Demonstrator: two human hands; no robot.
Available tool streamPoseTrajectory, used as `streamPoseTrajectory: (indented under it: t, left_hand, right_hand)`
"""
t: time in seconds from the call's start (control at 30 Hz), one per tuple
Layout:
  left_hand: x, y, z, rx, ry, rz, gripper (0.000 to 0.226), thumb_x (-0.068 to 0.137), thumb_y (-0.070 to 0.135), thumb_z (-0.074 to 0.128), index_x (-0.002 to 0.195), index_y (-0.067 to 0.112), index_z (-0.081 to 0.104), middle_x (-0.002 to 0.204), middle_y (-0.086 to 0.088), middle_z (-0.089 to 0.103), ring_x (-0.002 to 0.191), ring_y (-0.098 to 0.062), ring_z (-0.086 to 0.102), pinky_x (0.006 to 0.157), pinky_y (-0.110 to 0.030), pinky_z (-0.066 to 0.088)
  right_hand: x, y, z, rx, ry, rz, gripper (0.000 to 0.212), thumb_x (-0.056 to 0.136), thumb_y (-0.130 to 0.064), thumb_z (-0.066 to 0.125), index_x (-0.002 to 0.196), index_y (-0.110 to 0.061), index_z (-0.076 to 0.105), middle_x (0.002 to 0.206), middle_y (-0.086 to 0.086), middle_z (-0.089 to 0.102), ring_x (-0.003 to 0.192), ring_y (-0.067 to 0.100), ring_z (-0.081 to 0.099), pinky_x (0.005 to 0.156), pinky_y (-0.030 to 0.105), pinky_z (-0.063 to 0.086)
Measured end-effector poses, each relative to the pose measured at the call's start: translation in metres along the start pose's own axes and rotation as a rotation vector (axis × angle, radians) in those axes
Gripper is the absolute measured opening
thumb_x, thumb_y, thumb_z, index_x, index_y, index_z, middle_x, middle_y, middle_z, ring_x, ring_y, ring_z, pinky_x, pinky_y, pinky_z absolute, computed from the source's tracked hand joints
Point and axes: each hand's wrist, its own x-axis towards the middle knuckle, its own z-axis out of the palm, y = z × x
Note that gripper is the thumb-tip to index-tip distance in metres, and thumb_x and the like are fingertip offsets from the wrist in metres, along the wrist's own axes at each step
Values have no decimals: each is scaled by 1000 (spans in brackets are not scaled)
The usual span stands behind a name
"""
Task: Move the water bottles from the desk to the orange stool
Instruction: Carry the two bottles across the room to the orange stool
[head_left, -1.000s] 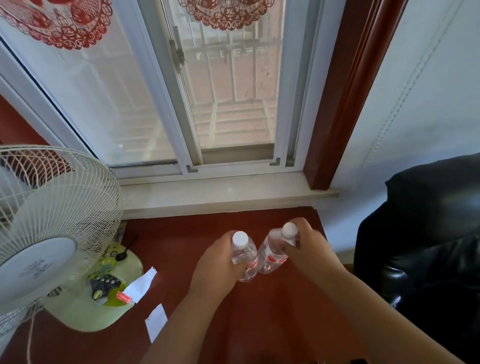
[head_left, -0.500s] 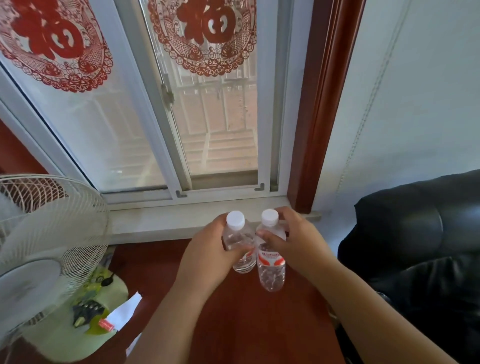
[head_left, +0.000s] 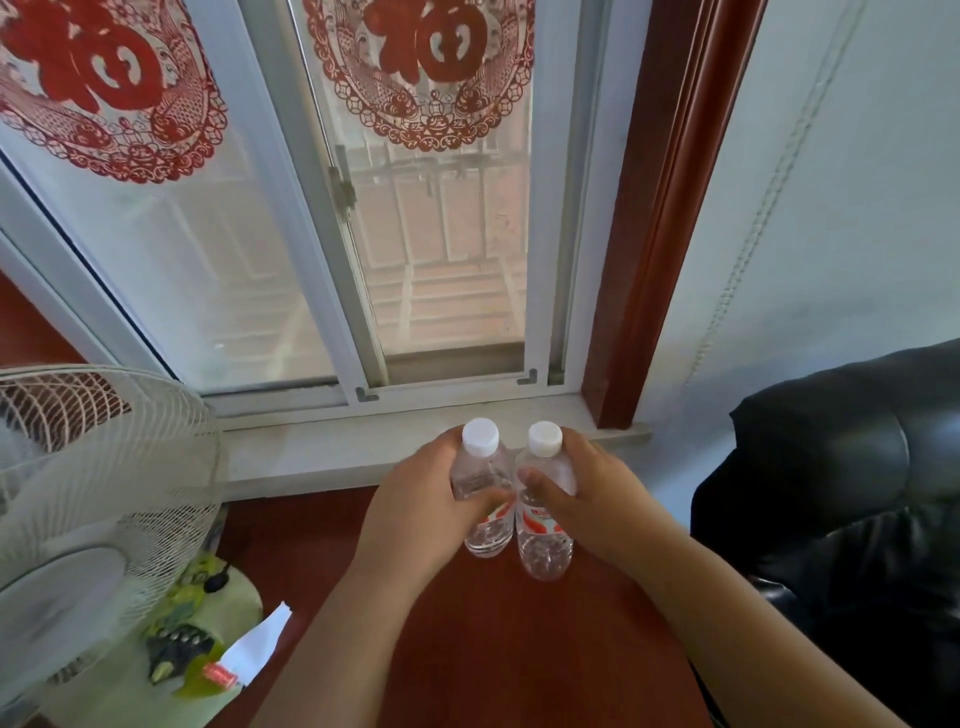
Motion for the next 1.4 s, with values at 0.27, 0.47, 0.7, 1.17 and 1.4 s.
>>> streamPoseTrajectory:
  t: [0.27,0.47,0.7,1.17,1.4]
  left_hand:
    - [11,-47,-38,-20,-34,-11,53,75,60,79,121,49,55,116,17,69,106,-7,65,85,-33,53]
    - [9,-73,-60,-34,-42,-18,62,77,58,79,132,42,54,116,21,64,105,-3,62,83,-26,46]
    - [13,-81,-70,-19,-69,33,48,82,52,77,125,47,55,105,23,63,100,-2,63,83,-30,52]
    - [14,-12,-2,-70,-336,385,61,78,53,81,133,42,57,115,17,68,105,-4,63,84,-30,50]
    - [-41,68,57,-78,-537,642,66,74,54,84,133,43,56,111,18,67,96,1,64,85,-34,56]
  right_hand:
    - [14,-27,30,-64,-61,-27,64,75,-47,79,132,-38,50,122,-14,61,104,7,60,89,32,53]
    - [19,-41,38,-52,-21,-7,70,73,-47,82,131,-39,45,113,-15,66,96,7,64,84,31,56]
    - [13,-42,34,-83,77,56,67,67,-60,82,121,-40,48,109,-18,66,96,7,65,83,34,58]
    - [-119,-4,-15,5,432,393,60,68,-52,84,119,-40,55,102,-21,67,89,-3,65,77,25,56]
    - [-247,23,-43,26,667,610,51,64,-54,85,104,-43,55,96,-17,69,85,2,68,78,38,59]
